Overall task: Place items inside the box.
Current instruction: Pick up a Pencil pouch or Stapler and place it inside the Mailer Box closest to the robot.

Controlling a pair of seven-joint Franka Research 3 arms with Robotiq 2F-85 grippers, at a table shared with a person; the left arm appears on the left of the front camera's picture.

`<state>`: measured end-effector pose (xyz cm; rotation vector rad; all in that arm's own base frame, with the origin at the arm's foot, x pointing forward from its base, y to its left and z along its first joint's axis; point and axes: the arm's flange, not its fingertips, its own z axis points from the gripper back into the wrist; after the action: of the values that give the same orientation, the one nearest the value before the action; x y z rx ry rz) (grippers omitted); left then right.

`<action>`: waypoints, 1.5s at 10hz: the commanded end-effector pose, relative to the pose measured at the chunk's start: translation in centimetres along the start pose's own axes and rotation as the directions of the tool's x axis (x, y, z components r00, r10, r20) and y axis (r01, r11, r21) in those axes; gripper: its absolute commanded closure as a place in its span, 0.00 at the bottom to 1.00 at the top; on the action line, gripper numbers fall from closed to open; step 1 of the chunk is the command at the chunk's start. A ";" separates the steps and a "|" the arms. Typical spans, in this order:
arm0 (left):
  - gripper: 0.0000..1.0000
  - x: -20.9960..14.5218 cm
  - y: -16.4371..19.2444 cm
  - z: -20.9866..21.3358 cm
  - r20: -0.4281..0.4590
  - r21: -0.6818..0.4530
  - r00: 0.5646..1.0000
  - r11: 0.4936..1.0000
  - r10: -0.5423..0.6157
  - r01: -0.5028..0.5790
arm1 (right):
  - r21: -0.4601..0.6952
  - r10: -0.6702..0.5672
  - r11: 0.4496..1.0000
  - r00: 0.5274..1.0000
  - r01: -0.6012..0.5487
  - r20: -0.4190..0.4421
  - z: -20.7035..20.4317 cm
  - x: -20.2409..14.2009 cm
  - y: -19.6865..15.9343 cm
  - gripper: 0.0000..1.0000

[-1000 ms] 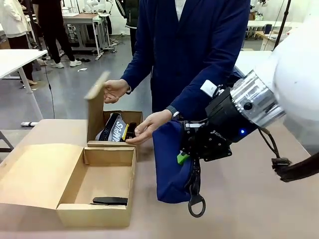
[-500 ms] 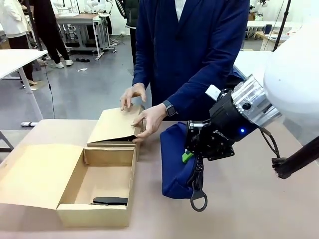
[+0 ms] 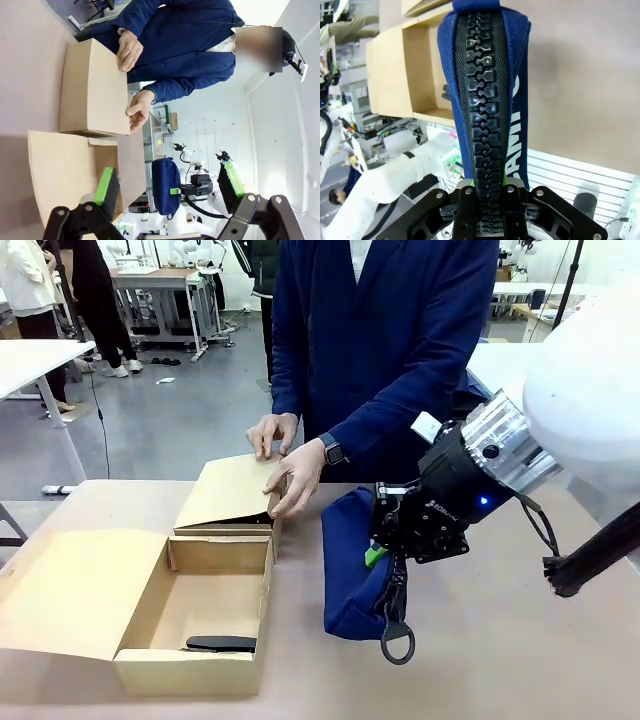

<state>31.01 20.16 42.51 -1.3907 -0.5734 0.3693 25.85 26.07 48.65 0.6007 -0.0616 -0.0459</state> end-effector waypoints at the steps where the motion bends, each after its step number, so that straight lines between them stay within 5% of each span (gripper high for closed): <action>1: 0.00 -0.2 -0.1 0.0 0.006 -0.020 1.000 1.000 -0.018 0.018 | 0.009 -0.022 1.000 1.000 0.022 -0.014 0.0 0.4 0.8 0.92; 11: 0.00 -0.2 -0.1 0.0 0.006 -0.020 1.000 1.000 -0.018 0.018 | -0.016 -0.025 1.000 0.999 0.024 -0.044 -0.9 0.8 1.6 0.92; 15: 0.00 -0.2 -0.1 0.0 0.006 -0.020 1.000 1.000 -0.018 0.018 | 0.046 -0.059 0.997 0.995 0.063 -0.079 -5.3 3.1 8.7 0.92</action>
<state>31.02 20.17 42.50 -1.3908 -0.5730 0.3697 27.84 32.89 49.06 0.6019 0.0224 -0.0183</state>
